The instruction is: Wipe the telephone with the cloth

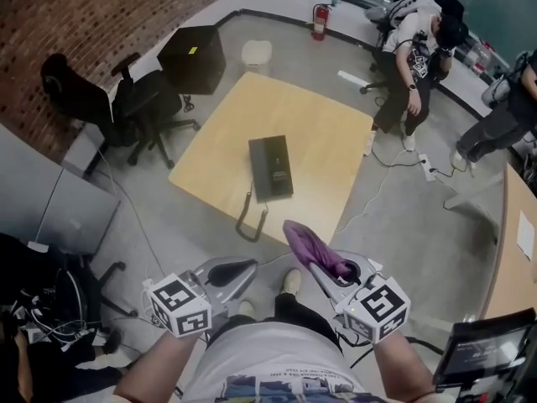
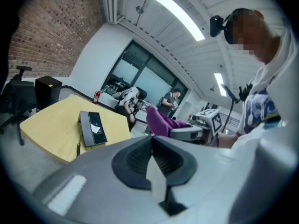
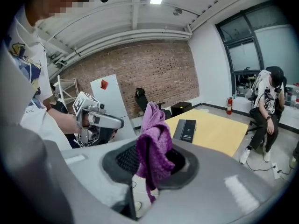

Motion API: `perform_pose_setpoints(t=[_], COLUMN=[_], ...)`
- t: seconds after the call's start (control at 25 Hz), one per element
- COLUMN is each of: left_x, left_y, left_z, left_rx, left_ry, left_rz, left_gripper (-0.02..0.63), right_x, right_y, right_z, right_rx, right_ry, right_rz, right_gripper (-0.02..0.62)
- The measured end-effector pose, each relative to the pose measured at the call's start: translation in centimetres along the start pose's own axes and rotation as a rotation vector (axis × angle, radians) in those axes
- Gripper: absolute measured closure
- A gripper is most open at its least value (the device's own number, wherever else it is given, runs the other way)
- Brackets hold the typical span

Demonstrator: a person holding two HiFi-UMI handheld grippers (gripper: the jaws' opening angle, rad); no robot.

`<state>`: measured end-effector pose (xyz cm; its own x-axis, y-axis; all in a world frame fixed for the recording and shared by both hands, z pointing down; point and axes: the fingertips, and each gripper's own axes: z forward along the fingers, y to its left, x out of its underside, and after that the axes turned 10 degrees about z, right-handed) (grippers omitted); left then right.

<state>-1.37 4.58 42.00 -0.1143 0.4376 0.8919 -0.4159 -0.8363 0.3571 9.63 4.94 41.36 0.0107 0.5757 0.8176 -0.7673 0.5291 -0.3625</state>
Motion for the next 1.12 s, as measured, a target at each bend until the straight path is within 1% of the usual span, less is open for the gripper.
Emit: perform_pose_setpoints(t=[0.16,0.24,0.28,0.44,0.52,0.6,0.72,0.8,0.92,1.04,1.12], left_x=[-0.7,-0.8,-0.7,0.1,0.6,0.9,1.7,2.5,3.8,4.9,5.7], left_y=[2.0,3.3,4.1,7.2,9.0,11.4,15.5,18.2,21.7,24.2,25.3], left_z=[2.4,2.9,3.1,3.2,3.7,4.4,5.3,6.1,8.1,10.2,11.4], left_rx=[-0.047,-0.068,-0.077,-0.102,-0.098,-0.095,-0.112,-0.111,-0.089,-0.059,-0.032], left_ry=[0.025,0.042,0.048,0.062,0.056,0.035,0.02,0.034,0.061,0.097,0.113], left_rz=[-0.001,-0.013,-0.027,-0.076,-0.119,-0.191,-0.268,-0.299,-0.333,-0.347,-0.375], left_gripper=[0.6,0.593,0.58,0.567,0.54,0.511,0.5,0.492,0.485,0.477,0.472], right_x=[-0.6,-0.7,-0.7,-1.0,-1.1,-1.4,-1.7,-1.9,-2.5,-3.1,-3.1], right_y=[-3.1,-4.2,-4.6,-5.4,-5.7,-6.3,-7.4,-7.8,-8.2,-8.3,-8.1], right_z=[0.5,1.1,1.5,2.7,2.9,3.2,3.7,4.0,4.3,4.8,5.0], right_rx=[-0.023,-0.024,-0.024,-0.029,-0.022,-0.003,0.039,0.071,0.116,0.155,0.183], right_ry=[0.006,0.009,0.011,0.013,0.01,0.011,0.016,0.018,0.022,0.029,0.043], right_rz=[0.011,0.022,0.029,0.054,0.063,0.061,0.07,0.088,0.107,0.125,0.138], right_gripper=[0.511,0.511,0.511,0.511,0.511,0.511,0.511,0.511,0.511,0.511,0.511])
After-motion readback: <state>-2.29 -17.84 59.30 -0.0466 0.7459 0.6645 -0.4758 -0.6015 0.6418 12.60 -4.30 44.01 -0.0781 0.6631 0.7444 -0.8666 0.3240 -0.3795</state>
